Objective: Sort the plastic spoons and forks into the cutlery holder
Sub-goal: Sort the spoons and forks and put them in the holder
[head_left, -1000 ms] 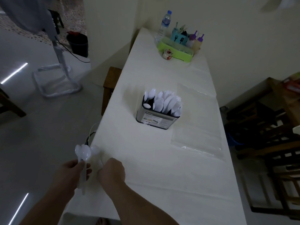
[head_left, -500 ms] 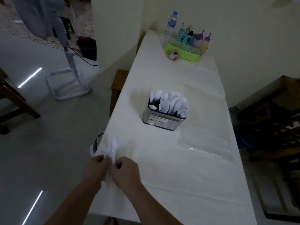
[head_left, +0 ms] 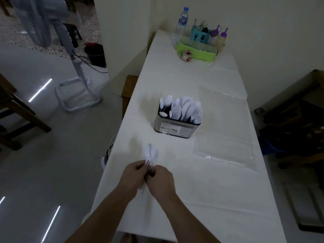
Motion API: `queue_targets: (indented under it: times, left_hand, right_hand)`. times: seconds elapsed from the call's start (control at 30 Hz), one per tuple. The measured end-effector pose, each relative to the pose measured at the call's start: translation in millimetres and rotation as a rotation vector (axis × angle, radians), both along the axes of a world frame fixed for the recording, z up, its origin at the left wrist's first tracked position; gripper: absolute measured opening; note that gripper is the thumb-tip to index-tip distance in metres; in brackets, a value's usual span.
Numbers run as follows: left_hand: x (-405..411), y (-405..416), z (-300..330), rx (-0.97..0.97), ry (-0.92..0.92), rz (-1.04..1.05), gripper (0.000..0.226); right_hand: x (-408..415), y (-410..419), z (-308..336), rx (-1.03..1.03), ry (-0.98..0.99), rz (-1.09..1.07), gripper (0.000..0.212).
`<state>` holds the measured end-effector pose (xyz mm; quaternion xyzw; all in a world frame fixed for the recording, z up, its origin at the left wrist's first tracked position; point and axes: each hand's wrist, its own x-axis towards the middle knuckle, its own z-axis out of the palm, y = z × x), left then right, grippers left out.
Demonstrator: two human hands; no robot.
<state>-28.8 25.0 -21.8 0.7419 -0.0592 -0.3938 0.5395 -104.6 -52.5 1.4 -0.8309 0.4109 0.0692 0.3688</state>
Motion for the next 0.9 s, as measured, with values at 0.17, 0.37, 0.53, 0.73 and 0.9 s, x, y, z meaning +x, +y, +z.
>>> queue_targets:
  times: [0.17, 0.37, 0.53, 0.73, 0.9]
  left_hand:
    - [-4, -14, 3, -0.016, 0.032, 0.004, 0.025]
    - [-10, -27, 9, -0.011, 0.064, -0.025, 0.018]
    - [-18, -40, 12, 0.051, -0.347, -0.277, 0.02]
    - [-25, -54, 18, 0.024, -0.611, -0.25, 0.029]
    - [-27, -66, 24, -0.033, -0.797, -0.236, 0.028]
  right_hand:
    - [-10, -17, 4, 0.064, -0.011, -0.014, 0.018]
    - [-17, -58, 17, 0.104, -0.134, -0.306, 0.042]
    - [-9, -91, 32, 0.132, -0.157, -0.294, 0.048]
    - [-13, -112, 47, 0.071, -0.134, -0.213, 0.018]
    - [-21, -123, 64, 0.236, -0.223, -0.254, 0.008]
